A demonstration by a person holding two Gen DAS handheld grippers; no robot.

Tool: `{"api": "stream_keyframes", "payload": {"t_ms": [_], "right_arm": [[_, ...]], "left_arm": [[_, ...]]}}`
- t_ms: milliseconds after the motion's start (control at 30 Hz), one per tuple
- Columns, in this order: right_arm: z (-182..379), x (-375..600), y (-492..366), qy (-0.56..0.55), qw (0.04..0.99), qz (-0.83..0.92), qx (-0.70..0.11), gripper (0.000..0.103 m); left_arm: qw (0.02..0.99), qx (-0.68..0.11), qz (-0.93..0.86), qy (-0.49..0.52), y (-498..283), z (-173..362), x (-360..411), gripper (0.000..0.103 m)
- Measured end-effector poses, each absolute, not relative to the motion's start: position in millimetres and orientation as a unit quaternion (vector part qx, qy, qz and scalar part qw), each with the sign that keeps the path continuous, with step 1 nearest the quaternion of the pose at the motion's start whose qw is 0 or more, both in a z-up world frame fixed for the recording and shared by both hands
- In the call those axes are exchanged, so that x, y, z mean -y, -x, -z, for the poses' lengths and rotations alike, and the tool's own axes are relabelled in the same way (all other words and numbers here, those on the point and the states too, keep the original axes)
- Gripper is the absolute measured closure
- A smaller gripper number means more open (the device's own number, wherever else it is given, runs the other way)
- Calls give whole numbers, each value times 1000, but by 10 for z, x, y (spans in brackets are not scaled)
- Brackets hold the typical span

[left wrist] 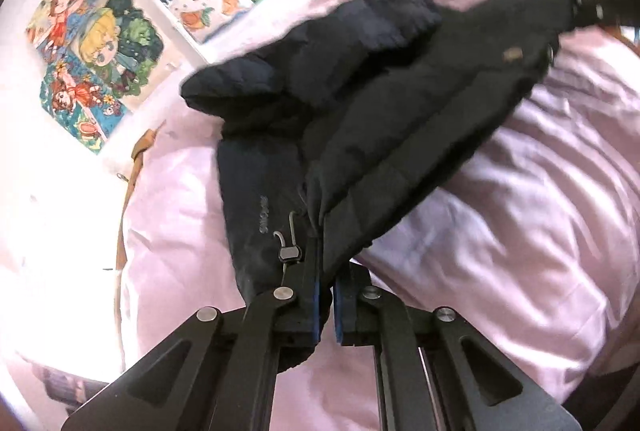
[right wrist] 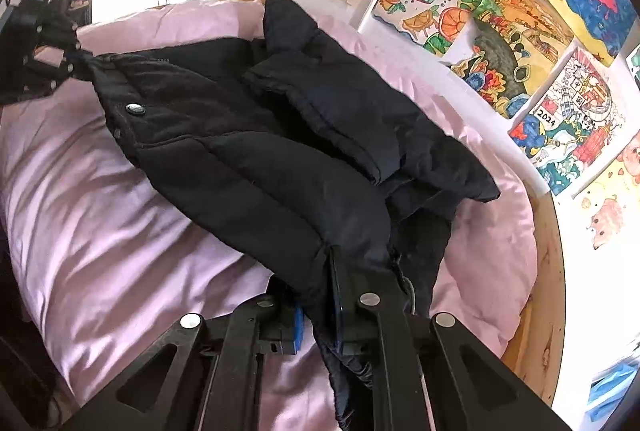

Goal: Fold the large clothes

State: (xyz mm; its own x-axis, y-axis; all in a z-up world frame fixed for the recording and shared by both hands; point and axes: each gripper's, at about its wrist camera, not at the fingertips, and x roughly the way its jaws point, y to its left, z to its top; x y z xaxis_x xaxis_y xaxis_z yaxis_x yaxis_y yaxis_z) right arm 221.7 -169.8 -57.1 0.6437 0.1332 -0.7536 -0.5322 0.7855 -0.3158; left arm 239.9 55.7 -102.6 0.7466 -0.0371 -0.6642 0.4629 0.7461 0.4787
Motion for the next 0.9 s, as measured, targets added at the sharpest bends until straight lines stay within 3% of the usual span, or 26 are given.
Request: {"api": "stream_keyframes", "payload": {"t_ms": [467,733,900], "right_arm": [[3,1944,-3489,228,859,-194,-416,92],[273,2086,-4397,197,861,-170,-436,90],[449,2181,-4709,193,872,-160,-421,74]], "left_arm": [[896,-367,158,-191,-3795,-341,-614,98],[909,-361,126,-167,-4753,-254,-569,98],[911,-369,123,-138,-5222,-17,-635,98]]}}
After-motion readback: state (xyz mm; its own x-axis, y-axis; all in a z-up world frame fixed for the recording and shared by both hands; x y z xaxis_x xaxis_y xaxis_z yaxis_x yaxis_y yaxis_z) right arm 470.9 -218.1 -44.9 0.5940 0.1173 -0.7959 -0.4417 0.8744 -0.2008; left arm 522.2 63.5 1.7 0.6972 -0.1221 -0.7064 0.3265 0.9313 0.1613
